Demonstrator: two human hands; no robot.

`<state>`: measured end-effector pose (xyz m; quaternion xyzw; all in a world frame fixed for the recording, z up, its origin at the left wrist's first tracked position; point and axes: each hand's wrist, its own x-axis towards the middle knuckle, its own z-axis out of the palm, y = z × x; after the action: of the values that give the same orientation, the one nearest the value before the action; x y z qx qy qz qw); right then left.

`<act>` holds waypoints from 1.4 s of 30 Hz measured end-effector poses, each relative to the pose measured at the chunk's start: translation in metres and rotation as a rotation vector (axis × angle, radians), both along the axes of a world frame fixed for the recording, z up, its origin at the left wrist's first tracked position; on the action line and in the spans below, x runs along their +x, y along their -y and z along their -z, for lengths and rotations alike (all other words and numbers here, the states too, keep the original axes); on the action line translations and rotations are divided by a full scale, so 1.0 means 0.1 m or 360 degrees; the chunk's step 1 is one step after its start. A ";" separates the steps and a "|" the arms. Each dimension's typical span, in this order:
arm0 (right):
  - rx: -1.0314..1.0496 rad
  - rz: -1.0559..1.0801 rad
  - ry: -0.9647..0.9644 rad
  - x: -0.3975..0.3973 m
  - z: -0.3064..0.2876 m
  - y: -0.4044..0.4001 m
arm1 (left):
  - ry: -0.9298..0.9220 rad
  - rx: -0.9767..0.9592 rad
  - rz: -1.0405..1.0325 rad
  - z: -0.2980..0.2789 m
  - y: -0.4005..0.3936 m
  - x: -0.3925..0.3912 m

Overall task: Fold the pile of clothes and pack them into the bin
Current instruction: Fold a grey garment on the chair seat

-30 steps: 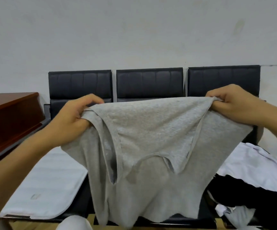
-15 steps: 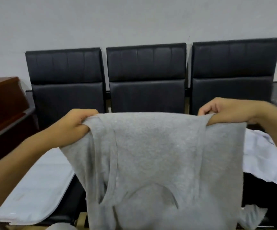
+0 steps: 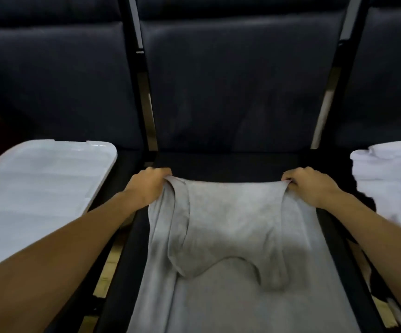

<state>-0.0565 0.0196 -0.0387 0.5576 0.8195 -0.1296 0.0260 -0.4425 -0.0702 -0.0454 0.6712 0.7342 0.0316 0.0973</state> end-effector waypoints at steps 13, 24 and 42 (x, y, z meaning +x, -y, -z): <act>0.0018 0.0105 0.0002 -0.05 0.12 0.99 | 0.0603 0.0041 -0.0519 0.27 1.22 0.38; -0.0446 0.0414 0.0326 0.30 -0.02 2.21 | 0.0653 -0.0006 -0.0895 0.14 2.01 0.49; -0.0900 0.1065 -0.0810 0.85 -0.07 2.87 | 0.2120 -0.0541 -0.1212 -0.08 3.08 0.71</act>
<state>0.0283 -0.2671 -0.0312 0.7116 0.5091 -0.4794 -0.0676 -0.3717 -0.3779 -0.0374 0.1891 0.6954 0.3458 0.6009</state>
